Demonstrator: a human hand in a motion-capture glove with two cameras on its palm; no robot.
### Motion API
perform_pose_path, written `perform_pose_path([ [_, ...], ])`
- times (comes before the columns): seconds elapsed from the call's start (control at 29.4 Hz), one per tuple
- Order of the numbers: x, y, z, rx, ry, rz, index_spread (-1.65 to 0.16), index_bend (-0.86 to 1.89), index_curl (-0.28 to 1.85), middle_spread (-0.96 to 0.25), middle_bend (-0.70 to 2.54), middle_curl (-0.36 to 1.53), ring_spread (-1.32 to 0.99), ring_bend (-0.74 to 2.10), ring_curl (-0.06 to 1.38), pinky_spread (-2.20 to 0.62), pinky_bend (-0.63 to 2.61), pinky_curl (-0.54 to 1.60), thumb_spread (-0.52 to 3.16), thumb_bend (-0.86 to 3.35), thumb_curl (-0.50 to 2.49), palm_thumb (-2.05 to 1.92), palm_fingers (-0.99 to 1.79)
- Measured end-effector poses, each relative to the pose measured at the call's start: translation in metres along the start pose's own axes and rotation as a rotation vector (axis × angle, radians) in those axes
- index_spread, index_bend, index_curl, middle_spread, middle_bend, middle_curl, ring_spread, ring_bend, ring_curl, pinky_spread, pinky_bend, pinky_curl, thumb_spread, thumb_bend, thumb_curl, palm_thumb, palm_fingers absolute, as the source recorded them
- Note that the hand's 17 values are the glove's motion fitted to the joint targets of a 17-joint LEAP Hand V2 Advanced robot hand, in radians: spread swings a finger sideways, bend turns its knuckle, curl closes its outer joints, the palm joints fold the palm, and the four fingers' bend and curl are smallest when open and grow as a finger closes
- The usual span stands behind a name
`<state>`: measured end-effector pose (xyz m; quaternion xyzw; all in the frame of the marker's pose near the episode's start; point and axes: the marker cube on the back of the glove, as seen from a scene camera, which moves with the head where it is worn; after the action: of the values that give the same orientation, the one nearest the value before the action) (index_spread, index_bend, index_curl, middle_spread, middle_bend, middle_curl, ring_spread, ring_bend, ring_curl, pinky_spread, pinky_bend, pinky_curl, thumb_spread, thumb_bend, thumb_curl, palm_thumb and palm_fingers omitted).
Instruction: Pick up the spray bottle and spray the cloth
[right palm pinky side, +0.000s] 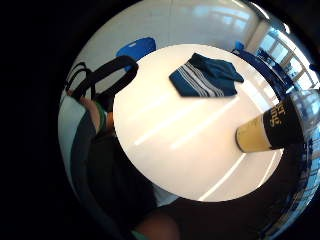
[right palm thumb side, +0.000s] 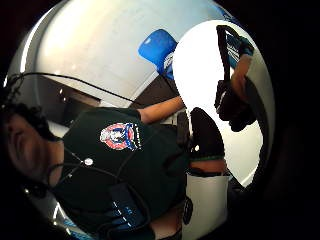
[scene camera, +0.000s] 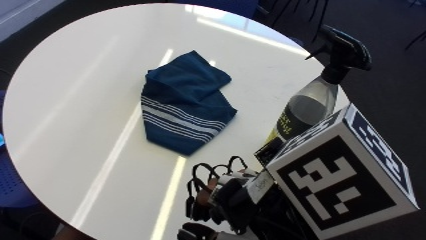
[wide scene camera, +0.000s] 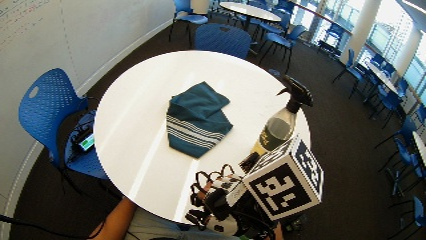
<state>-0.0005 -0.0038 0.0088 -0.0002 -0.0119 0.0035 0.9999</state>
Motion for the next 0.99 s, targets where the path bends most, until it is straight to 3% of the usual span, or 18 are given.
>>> perform_pose_path([
  [0.75, 0.008, -0.008, 0.004, 0.013, -0.011, 0.027, -0.27, 0.25, 0.44, -0.16, 0.58, 0.43, -0.21, 0.61, 0.41, -0.27, 0.48, 0.38, 1.02, 0.07, 0.4, 0.73, 1.33],
  [0.99, 0.023, -0.013, 0.001, 0.095, -0.005, 0.096, -0.27, 0.22, 0.45, -0.16, 0.57, 0.44, -0.21, 0.61, 0.42, -0.27, 0.47, 0.39, 1.03, 0.03, 0.42, 0.75, 1.33],
])
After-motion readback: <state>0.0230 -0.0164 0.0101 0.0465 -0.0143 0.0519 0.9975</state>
